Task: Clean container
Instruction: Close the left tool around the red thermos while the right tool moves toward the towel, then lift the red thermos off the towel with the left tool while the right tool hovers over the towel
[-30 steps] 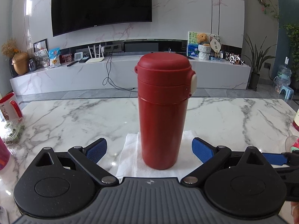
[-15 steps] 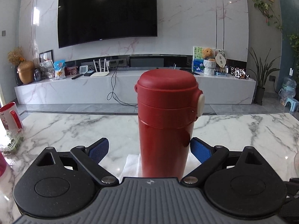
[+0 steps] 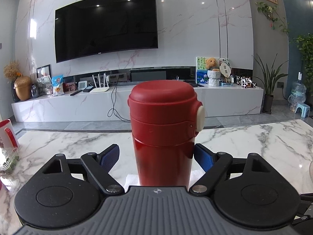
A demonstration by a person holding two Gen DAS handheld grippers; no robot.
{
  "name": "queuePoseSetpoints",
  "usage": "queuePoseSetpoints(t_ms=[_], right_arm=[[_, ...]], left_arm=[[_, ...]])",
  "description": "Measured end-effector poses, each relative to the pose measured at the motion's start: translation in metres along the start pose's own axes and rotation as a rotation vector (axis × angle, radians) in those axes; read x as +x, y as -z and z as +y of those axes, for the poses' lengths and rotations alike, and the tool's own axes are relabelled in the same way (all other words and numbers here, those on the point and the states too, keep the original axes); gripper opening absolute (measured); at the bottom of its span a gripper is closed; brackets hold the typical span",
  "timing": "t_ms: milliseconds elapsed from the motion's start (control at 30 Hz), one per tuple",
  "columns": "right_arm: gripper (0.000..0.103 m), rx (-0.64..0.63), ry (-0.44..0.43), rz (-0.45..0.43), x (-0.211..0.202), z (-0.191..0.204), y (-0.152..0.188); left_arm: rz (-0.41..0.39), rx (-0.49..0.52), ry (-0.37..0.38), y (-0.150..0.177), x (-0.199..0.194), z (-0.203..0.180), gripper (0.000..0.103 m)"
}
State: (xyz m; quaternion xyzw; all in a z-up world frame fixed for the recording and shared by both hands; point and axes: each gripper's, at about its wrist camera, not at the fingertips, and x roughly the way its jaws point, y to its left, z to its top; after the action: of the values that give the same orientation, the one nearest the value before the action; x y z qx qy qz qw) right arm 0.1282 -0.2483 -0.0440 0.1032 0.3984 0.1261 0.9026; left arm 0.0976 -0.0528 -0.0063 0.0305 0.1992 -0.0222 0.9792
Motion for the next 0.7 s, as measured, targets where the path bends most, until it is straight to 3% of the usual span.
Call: queuePoseSetpoints(t_ms=[233, 700], right_arm=[[0.075, 0.004, 0.007, 0.002, 0.0013, -0.001, 0.0003], [0.075, 0.014, 0.002, 0.0, 0.002, -0.0009, -0.0017]], left_arm=[[-0.002, 0.015, 0.025, -0.0013, 0.0044, -0.0055, 0.064], [-0.017, 0.005, 0.049, -0.0041, -0.0029, -0.0005, 0.063]])
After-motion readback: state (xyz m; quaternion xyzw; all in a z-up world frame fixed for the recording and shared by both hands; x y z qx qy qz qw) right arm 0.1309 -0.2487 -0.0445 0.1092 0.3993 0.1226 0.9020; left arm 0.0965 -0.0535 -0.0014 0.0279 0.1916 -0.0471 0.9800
